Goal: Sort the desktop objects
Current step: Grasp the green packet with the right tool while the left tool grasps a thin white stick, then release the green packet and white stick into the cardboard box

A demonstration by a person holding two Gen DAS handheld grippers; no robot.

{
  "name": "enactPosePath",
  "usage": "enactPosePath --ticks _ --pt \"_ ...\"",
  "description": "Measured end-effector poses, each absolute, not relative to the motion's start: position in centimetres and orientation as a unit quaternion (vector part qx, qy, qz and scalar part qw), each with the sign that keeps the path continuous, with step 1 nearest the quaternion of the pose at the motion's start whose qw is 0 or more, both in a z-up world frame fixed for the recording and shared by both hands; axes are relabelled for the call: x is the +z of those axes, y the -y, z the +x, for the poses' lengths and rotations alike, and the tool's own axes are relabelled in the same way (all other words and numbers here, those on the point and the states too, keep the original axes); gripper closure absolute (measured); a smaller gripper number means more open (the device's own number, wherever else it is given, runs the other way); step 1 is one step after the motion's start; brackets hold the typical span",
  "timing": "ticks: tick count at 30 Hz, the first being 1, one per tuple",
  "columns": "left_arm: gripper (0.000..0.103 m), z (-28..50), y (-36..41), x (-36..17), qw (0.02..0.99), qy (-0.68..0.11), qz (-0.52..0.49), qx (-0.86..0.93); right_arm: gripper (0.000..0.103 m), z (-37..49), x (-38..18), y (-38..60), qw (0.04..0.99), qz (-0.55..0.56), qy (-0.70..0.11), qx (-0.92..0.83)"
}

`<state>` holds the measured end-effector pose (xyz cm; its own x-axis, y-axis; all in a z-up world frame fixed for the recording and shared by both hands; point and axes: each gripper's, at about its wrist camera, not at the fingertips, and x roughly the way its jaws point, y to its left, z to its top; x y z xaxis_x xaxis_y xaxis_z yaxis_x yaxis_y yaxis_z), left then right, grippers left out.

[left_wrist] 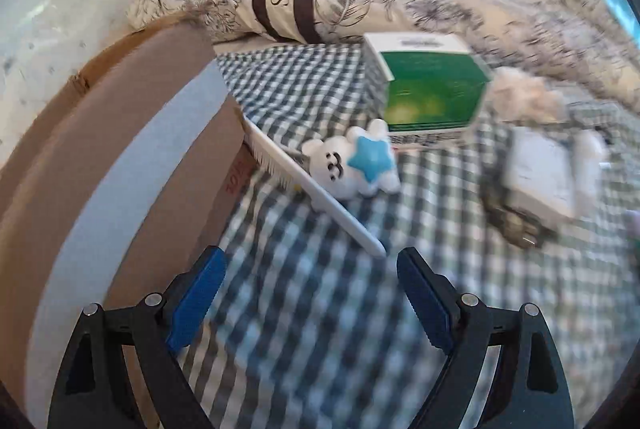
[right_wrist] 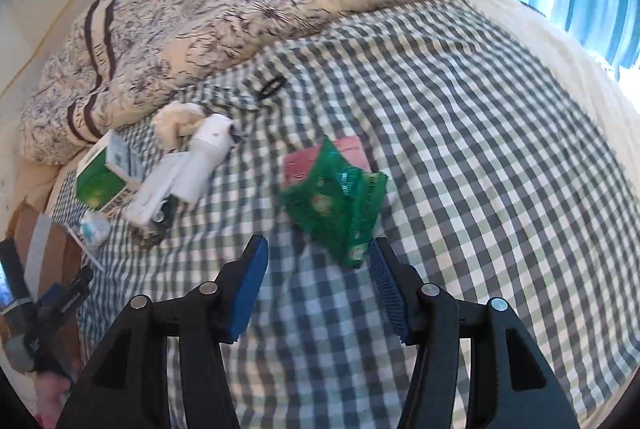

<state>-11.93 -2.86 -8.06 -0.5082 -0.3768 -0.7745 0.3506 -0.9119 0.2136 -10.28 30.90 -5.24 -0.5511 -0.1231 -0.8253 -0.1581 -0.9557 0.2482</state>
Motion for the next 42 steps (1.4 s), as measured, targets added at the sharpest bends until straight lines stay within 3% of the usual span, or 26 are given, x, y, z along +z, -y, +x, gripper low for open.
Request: enactPosePath --ticks 2,4,5,8,9,12,14,16,18,29,42 --pt "0.015 -13.1 3.3 -9.2 0.217 0.016 0.456 -0.863 0.050 -11.2 -6.1 -31.5 0.019 -0.481 -0.151 0.863" --pt "0.048 -13.9 4.1 -10.1 0.216 0.007 0.461 -0.860 0.050 -12.0 -6.7 -31.7 0.023 -0.487 -0.152 0.860" --pt "0.080 -14.2 4.5 -10.5 0.207 -0.005 0.468 -0.859 0.050 -12.3 -6.9 -31.8 0.023 -0.488 -0.156 0.858" --pt "0.083 -14.1 4.9 -10.7 0.192 -0.010 0.462 -0.865 0.042 -13.6 -7.2 -31.7 0.022 -0.490 -0.159 0.857" --pt "0.087 -13.9 5.0 -10.7 0.187 -0.010 0.461 -0.867 0.035 -14.1 -7.4 -31.6 0.027 -0.490 -0.153 0.858" --pt "0.099 -13.3 5.2 -10.3 0.179 -0.013 0.462 -0.868 0.032 -15.7 -8.3 -31.3 0.047 -0.496 -0.148 0.854" --pt "0.099 -12.6 5.2 -9.7 0.171 -0.018 0.460 -0.871 0.033 -16.3 -9.0 -31.4 0.050 -0.498 -0.151 0.853" --pt "0.099 -11.8 4.9 -9.1 0.162 -0.020 0.457 -0.874 0.060 -15.8 -8.6 -31.5 0.058 -0.491 -0.150 0.856" --pt "0.099 -11.1 4.3 -8.5 0.158 -0.013 0.452 -0.878 0.067 -15.1 -7.8 -31.3 0.061 -0.490 -0.130 0.860" --pt "0.099 -7.4 2.7 -2.0 0.094 -0.030 0.400 -0.911 0.069 -8.6 -3.5 -29.3 -0.022 -0.464 -0.144 0.874" --pt "0.099 -2.7 5.1 8.5 0.091 -0.017 0.344 -0.935 0.069 -6.3 4.4 -15.9 -0.200 -0.433 -0.108 0.872"
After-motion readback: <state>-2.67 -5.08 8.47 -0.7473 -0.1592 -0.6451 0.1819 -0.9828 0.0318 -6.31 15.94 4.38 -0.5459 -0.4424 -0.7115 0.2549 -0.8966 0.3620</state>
